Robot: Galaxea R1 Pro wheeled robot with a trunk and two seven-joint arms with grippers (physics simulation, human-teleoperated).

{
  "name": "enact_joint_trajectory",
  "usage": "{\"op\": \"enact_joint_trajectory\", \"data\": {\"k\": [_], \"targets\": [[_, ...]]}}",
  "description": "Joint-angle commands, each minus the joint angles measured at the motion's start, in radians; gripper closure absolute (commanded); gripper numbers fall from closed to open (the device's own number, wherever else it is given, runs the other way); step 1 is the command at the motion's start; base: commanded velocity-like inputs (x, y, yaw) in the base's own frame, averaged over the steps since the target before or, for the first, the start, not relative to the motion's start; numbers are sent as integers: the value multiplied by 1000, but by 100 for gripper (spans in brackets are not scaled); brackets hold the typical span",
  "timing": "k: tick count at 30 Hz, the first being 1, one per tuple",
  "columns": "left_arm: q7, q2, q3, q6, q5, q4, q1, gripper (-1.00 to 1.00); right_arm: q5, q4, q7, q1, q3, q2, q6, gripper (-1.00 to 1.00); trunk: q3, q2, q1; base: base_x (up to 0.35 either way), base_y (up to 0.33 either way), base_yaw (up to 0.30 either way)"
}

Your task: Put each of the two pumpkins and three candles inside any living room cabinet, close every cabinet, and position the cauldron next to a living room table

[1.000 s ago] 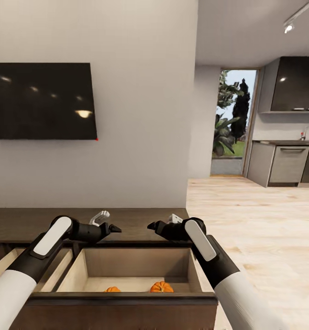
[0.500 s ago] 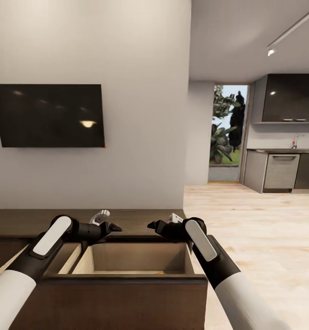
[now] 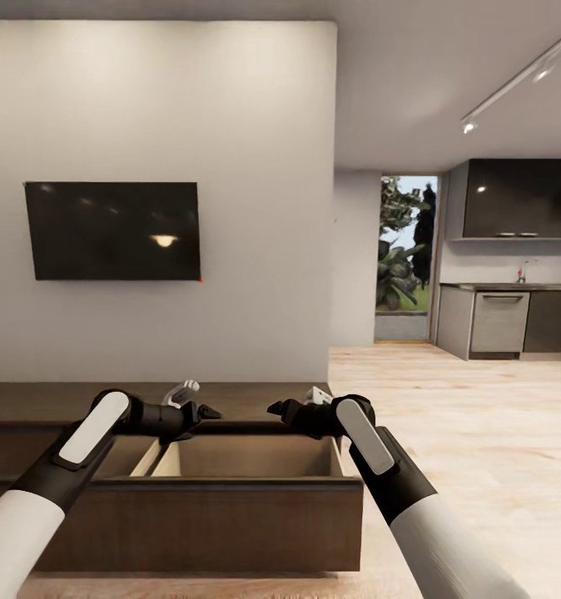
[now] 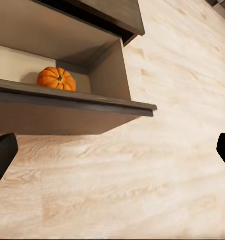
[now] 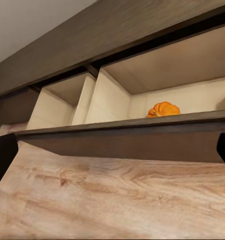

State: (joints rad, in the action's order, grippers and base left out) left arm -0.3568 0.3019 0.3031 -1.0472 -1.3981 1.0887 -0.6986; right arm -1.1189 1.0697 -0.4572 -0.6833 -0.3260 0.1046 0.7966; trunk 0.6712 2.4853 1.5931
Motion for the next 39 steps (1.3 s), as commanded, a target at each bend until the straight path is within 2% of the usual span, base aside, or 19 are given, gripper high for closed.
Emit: {"op": "enact_joint_trajectory", "data": {"k": [1, 9, 21, 23, 24, 26, 27, 29, 30, 31, 33, 34, 36, 37, 39], "targets": [[-10, 1, 2, 0, -10, 1, -1, -100, -10, 1, -10, -1, -1, 0, 1, -100, -2, -7, -5, -341, 0, 0], [-10, 1, 2, 0, -9, 1, -1, -100, -10, 1, -11, -1, -1, 0, 2, -100, -27, -63, -35, -284, 0, 0], [-21, -5, 6, 0, 7, -7, 2, -100, 12, 1, -19, -1, -10, -3, 0, -100, -65, -147, -81, -34, 0, 0], [-20, -5, 10, 17, 8, -8, 2, -100, 33, 1, -21, 0, -9, -7, -1, -100, -71, -161, -89, -2, 0, 0], [-20, -5, 14, 44, 9, -9, 3, -100, 65, 2, -20, 2, -8, -18, -1, -100, -74, -168, -93, -1, 0, 0], [-20, -4, 16, 73, 10, -10, 3, -100, 100, 4, -18, 4, -8, -29, -2, -100, -80, -182, -101, -6, 0, 0], [-20, -3, 19, 105, 12, -11, 4, -100, 135, 7, -18, 7, -8, -38, -4, -100, -83, -189, -104, -84, 0, 0], [-19, -2, 20, 139, 26, -11, 6, -100, 173, 10, -17, 10, -9, -48, -15, -100, -90, -203, -112, -155, 0, 0], [-19, -1, 21, 157, 40, -10, 7, -100, 194, 11, -17, 14, -9, -53, -26, -100, -93, -210, -116, -210, 0, 0], [-18, -2, 22, 196, 86, -10, 9, -100, 239, 12, -16, 25, -10, -61, -62, -100, -96, -217, -120, -258, 0, 0], [-16, -2, 23, 250, 157, -11, 12, -100, 286, 13, -15, 44, -11, -66, -112, -100, -102, -231, -127, -282, 0, 0], [-12, -3, 23, 317, 243, -15, 18, -100, 336, 12, -14, 68, -16, -68, -165, -100, -105, -238, -131, -309, 0, 0], [-9, -5, 23, 390, 323, -24, 36, -100, 386, 10, -13, 91, -25, -69, -219, -100, -112, -252, -139, -319, 0, 0], [-7, -6, 25, 459, 391, -40, 63, -100, 428, 9, -13, 112, -33, -70, -271, -100, -115, -259, -143, -330, 0, 0], [-6, -7, 27, 521, 442, -64, 93, -100, 457, 7, -12, 128, -39, -70, -316, -100, -121, -273, -150, -334, 0, 0]]}}
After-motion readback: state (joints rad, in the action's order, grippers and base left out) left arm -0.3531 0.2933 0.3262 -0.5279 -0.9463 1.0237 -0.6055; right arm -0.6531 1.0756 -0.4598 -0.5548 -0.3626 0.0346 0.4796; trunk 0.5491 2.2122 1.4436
